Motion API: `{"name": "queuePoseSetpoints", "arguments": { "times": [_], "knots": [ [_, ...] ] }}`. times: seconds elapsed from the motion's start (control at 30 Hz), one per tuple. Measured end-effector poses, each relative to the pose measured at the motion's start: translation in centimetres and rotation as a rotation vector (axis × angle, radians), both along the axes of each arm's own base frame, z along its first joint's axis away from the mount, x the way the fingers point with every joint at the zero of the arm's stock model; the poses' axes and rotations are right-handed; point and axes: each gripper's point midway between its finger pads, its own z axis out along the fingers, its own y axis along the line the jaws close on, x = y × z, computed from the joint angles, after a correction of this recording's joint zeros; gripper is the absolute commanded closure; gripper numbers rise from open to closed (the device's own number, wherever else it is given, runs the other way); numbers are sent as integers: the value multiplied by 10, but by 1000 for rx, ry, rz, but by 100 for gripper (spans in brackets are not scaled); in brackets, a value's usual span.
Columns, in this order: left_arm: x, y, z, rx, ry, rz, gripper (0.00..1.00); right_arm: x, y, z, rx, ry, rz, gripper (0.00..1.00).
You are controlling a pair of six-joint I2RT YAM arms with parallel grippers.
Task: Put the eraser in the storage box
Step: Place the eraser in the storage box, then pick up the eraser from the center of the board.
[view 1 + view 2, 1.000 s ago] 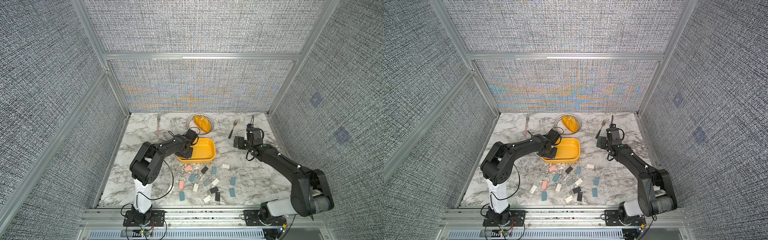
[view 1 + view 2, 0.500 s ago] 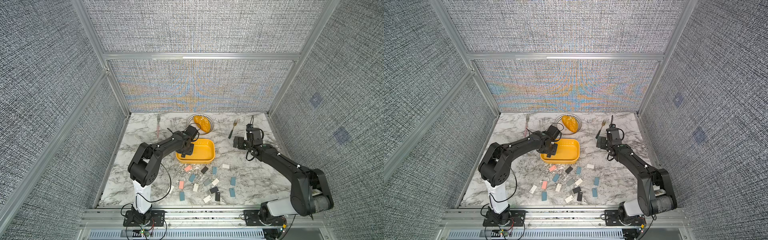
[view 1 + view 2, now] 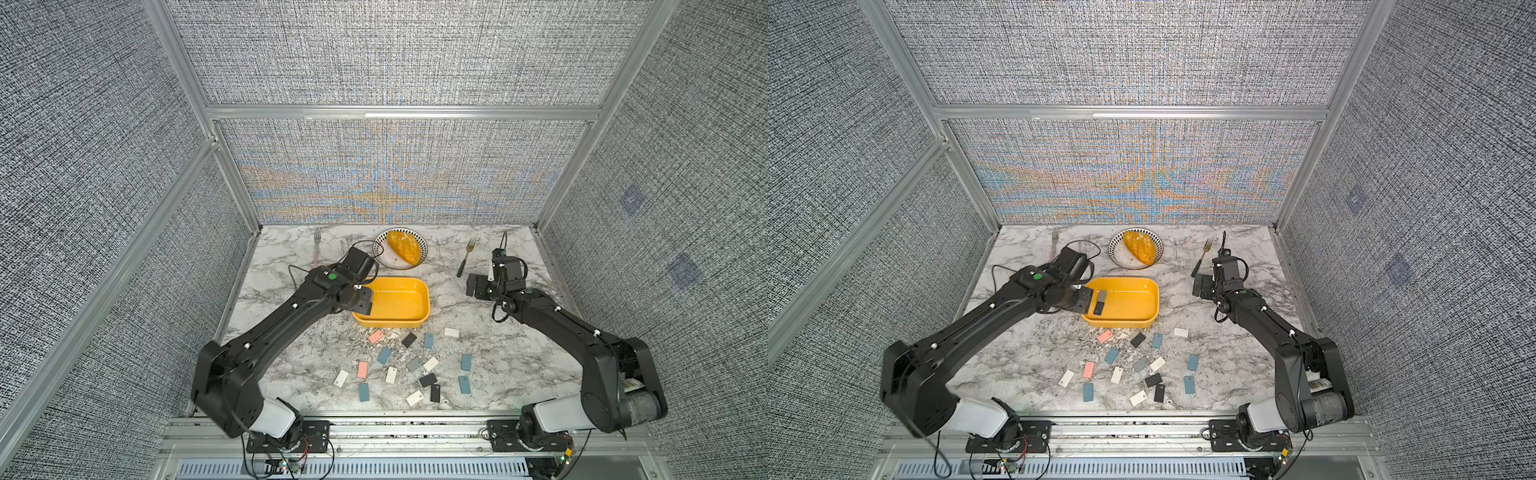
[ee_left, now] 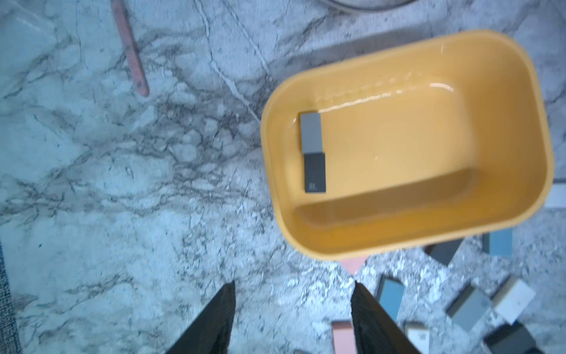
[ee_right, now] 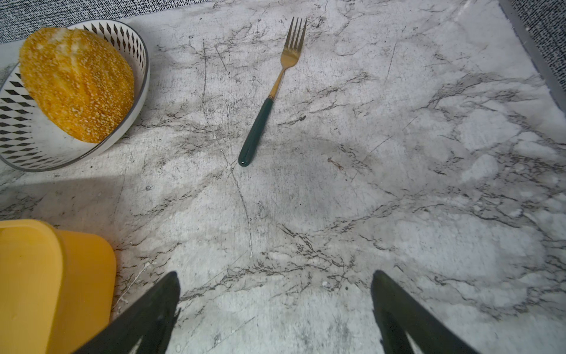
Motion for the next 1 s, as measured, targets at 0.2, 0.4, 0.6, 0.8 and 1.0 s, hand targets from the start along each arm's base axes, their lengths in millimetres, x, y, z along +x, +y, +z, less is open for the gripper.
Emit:
{"name": "queuePoseSetpoints", "arguments": {
  "times": [0.2,0.4,0.6,0.8,1.0],
  "knots": [
    [-76,17,-35,-14,158,-41,34,-2,9,-1,2,3,23,2],
    [-105,26,-59,-12,220,52,33,-4,18,-2,0,4,45,2],
    [-121,34,-75,-16,239,123,33,-6,23,-3,0,7,56,2],
    [-133,38,-98,48,285,147,34,-9,28,-6,-1,13,67,2],
    [-140,41,-113,62,303,161,35,-10,29,-7,-8,14,64,2]
  ]
}}
